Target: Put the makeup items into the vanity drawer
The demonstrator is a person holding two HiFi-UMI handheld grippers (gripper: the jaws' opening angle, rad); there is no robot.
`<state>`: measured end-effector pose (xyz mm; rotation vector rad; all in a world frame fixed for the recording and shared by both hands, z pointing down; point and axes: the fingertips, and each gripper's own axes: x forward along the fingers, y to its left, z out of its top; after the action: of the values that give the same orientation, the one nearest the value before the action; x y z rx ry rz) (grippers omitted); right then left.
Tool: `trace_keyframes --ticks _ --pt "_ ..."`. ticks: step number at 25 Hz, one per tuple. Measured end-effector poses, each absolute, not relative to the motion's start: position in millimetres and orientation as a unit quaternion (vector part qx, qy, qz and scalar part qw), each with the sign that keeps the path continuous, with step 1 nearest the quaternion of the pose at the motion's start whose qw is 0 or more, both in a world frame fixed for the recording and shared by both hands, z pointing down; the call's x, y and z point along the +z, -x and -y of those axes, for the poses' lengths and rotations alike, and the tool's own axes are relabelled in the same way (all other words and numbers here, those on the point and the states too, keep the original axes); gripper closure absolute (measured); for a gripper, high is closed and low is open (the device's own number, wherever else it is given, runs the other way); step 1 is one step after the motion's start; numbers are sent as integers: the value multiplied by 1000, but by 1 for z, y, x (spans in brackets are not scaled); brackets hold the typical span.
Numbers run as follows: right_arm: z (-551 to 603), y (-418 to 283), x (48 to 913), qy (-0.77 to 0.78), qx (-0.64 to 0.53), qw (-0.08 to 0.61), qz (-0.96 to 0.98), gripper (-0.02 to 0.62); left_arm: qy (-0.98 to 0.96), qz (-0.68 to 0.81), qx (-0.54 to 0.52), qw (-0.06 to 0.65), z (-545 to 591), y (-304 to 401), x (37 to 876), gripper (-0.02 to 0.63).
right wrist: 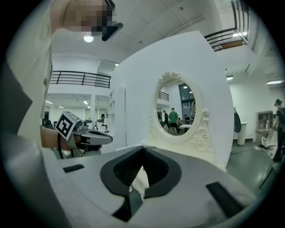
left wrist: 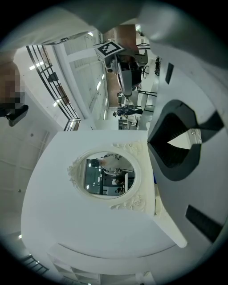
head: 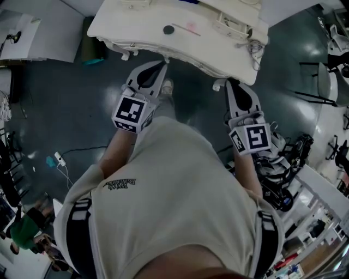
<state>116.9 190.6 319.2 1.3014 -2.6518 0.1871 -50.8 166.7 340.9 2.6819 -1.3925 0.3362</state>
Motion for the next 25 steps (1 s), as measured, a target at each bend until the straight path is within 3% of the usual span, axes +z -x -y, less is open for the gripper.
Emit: trace_keyframes --ticks 25 --pt "-9 -32 297 -472 47 100 874 592 -908 406 90 46 18 105 320 592"
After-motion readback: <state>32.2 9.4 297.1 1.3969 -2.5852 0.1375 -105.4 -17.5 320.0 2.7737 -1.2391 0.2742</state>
